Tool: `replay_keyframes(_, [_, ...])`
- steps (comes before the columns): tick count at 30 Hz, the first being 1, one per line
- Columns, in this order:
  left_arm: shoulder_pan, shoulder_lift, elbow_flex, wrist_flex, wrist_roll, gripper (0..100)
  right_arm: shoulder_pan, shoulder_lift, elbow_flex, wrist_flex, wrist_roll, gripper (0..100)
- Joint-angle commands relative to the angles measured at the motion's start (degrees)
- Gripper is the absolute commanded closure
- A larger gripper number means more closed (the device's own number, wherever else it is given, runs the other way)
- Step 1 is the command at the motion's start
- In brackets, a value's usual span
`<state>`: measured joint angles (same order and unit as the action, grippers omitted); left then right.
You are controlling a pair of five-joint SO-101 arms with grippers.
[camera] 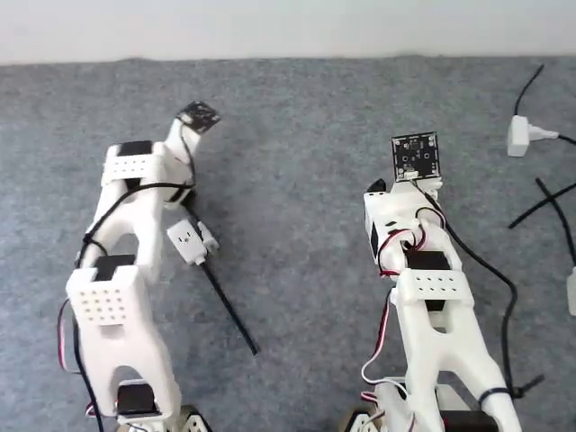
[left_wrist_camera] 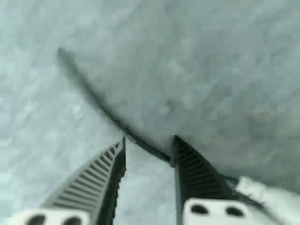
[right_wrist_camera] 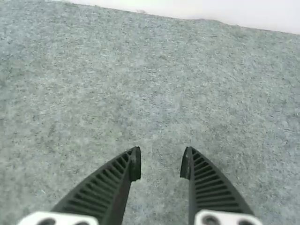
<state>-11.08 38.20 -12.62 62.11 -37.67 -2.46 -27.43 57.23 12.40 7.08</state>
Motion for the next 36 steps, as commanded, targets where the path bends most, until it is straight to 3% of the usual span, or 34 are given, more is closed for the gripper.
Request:
replay_keyframes(1, [-6.0,-3.5,-2.0,1.0,-1.8,86,-0.5,-0.4,-0.8,-1.1,1.1,83.6])
replay_keyframes(8, [-10.5,-3.5,-1.9,3.9,-3.2,86,-0.5,-0.4,-0.8,-1.0,1.1,83.6])
replay_keyframes(16, [-8.3,-6.5,-1.5,10.5,-3.2,90,-0.5,-0.4,-0.8,-1.0,1.1,83.6])
replay_keyframes(22, [-6.6,-12.3,2.9,16.8,-3.1,86,-0.5,-0.4,-0.8,-1.0,1.1,83.6])
replay_keyframes(25, [-5.0,-14.9,9.5,15.6,-3.1,86,-0.5,-0.4,-0.8,-1.0,1.1,83.6])
replay_keyframes(31, [-2.5,-20.7,22.9,4.0,-3.1,86,-0.5,-0.4,-0.8,-0.9,1.1,83.6])
replay_keyframes(36, [0.4,-24.6,30.3,2.0,-2.6,86,-0.5,-0.4,-0.8,-0.9,1.1,83.6])
